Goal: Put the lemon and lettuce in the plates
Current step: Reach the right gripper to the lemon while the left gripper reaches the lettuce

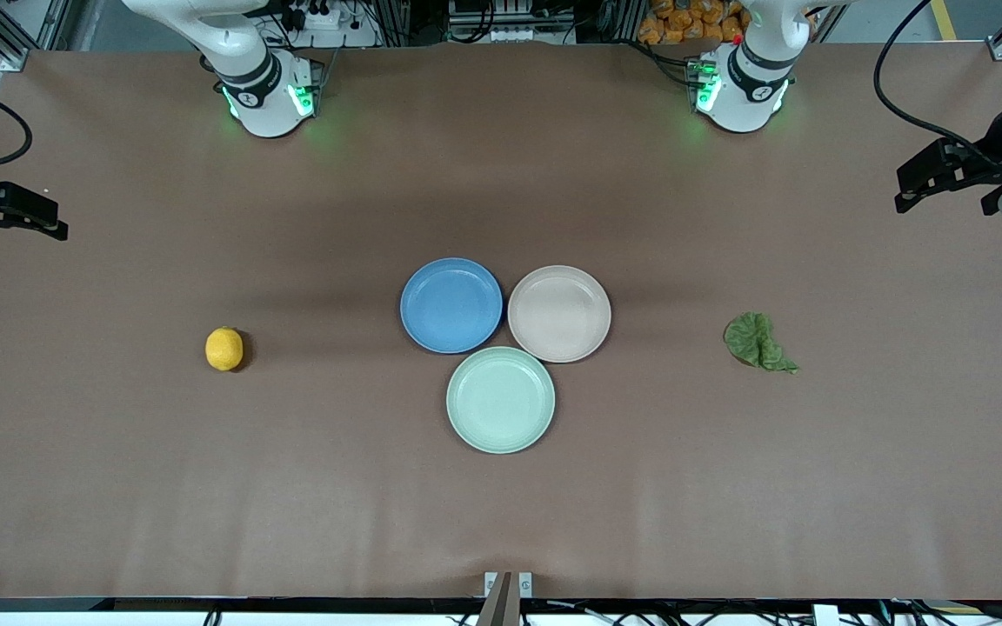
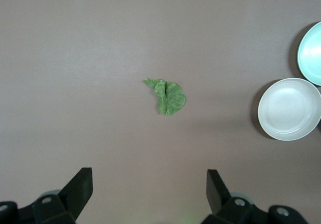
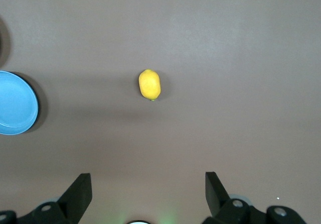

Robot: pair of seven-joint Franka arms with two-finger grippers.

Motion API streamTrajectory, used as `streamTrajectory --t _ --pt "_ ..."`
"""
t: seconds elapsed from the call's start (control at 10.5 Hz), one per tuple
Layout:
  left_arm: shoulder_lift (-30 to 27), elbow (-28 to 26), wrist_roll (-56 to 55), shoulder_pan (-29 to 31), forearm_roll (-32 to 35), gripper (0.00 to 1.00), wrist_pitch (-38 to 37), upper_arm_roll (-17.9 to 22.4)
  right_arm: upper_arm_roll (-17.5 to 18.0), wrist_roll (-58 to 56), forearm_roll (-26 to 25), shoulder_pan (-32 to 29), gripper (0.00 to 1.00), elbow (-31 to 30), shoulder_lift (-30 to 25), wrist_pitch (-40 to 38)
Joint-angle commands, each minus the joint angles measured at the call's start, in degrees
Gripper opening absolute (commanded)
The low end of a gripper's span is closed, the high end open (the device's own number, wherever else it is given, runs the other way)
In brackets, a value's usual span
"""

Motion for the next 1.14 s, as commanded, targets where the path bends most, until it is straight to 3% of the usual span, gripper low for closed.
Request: streamTrajectory --t 0.0,0.38,0.86,1.05 --pt "0.3 0.4 2.8 0.7 -1.2 1.00 -1.3 -0.1 0.8 -0.7 1.0 -1.1 1.00 0.8 0.2 -0.9" --pt "4.0 -2.3 3.4 1.0 -2.5 1.00 -1.3 0.4 0.8 -0.7 1.0 -1.1 1.00 0.6 0.1 -0.9" --pt "7.8 -19.3 3.6 2.0 -1.6 1.00 18.7 0.6 0.8 -1.0 1.1 -1.2 1.00 -4.3 2.5 0.7" --pt "13.8 -20.6 3.3 2.0 -0.8 1.00 23.3 0.7 0.8 -1.0 1.1 -1.1 1.00 -9.6 4.0 5.4"
